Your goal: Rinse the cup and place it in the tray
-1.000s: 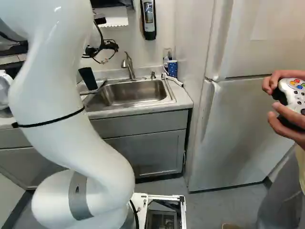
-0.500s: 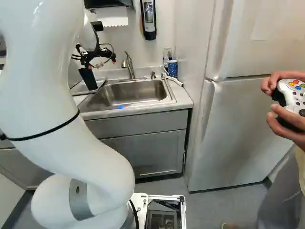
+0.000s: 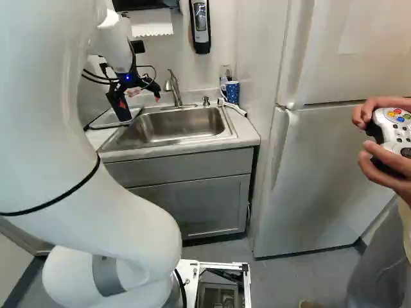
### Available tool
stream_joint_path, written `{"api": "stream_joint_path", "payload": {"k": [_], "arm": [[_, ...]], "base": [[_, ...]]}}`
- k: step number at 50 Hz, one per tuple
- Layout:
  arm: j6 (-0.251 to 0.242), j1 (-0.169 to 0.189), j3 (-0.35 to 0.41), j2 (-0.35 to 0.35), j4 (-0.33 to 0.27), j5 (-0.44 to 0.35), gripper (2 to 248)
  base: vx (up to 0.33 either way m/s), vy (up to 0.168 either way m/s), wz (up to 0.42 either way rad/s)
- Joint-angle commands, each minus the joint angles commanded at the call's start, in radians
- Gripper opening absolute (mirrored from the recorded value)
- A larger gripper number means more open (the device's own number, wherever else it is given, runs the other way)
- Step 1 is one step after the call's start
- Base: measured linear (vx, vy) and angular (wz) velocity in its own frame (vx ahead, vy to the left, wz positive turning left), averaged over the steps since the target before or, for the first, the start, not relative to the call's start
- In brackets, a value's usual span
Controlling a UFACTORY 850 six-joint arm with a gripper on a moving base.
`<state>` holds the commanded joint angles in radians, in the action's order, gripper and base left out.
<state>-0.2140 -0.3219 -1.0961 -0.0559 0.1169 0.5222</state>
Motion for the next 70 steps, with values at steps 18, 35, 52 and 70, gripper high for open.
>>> {"api": "stream_joint_path", "payload": {"k": [18, 35, 52, 70], "arm": [[0.0, 0.056, 0.059, -0.061, 0.002, 0.034, 247], [0.0, 0.116, 0.095, -0.1, 0.002, 0.034, 247], [0.0, 0.144, 0.107, -0.113, 0.002, 0.034, 247], [0.0, 0.144, 0.107, -0.113, 0.002, 0.034, 247]], "base": [[0.0, 0.0, 0.0], [0.0, 0.0, 0.0], [0.0, 0.0, 0.0], [0.0, 0.0, 0.0]]}}
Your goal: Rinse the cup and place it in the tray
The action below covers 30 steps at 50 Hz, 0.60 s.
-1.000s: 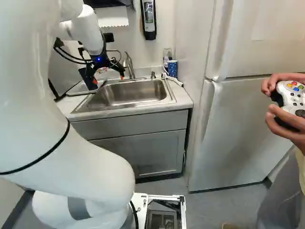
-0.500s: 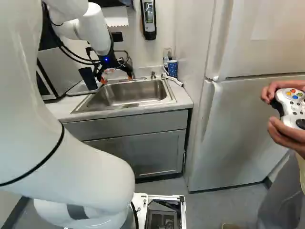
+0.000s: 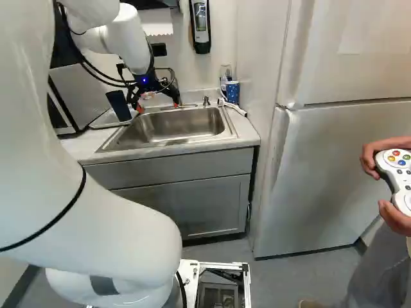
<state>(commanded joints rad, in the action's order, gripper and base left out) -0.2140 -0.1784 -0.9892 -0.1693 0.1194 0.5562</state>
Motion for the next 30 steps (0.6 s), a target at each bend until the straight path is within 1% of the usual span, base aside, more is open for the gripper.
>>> {"api": "stream_joint_path", "payload": {"k": [22, 30], "arm": [[0.0, 0.0, 0.0, 0.0, 0.0, 0.0, 247], [0.0, 0.0, 0.0, 0.0, 0.0, 0.0, 247]], "base": [[0.0, 0.0, 0.0], [-0.046, -0.011, 0.01]]}}
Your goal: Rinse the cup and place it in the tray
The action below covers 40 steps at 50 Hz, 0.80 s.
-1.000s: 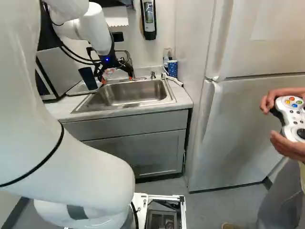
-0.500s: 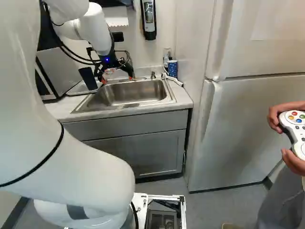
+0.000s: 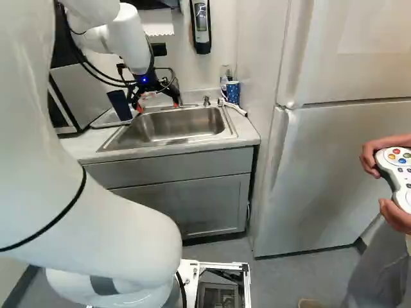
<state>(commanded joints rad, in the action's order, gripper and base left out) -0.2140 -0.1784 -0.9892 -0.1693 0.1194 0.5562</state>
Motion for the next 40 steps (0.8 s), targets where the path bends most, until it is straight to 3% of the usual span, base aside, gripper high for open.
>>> {"api": "stream_joint_path", "payload": {"k": [25, 40], "arm": [[0.0, 0.0, 0.0, 0.0, 0.0, 0.0, 247], [0.0, 0.0, 0.0, 0.0, 0.0, 0.0, 247]], "base": [[-0.053, -0.001, 0.009], [-0.104, 0.034, 0.183]]}}
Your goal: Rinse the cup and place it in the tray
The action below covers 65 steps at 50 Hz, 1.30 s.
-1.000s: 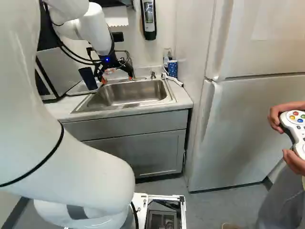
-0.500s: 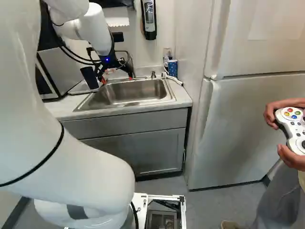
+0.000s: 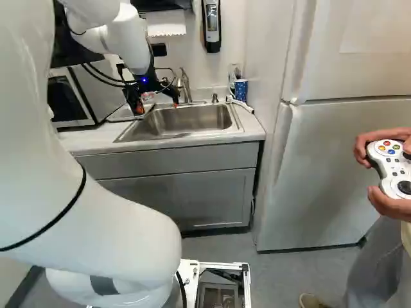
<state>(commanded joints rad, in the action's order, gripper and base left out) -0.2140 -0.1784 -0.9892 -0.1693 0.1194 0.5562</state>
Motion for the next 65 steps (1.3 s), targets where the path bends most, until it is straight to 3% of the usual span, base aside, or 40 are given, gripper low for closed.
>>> {"api": "stream_joint_path", "payload": {"k": [65], "arm": [[0.0, 0.0, 0.0, 0.0, 0.0, 0.0, 247]], "base": [[-0.1, 0.005, 0.033]]}}
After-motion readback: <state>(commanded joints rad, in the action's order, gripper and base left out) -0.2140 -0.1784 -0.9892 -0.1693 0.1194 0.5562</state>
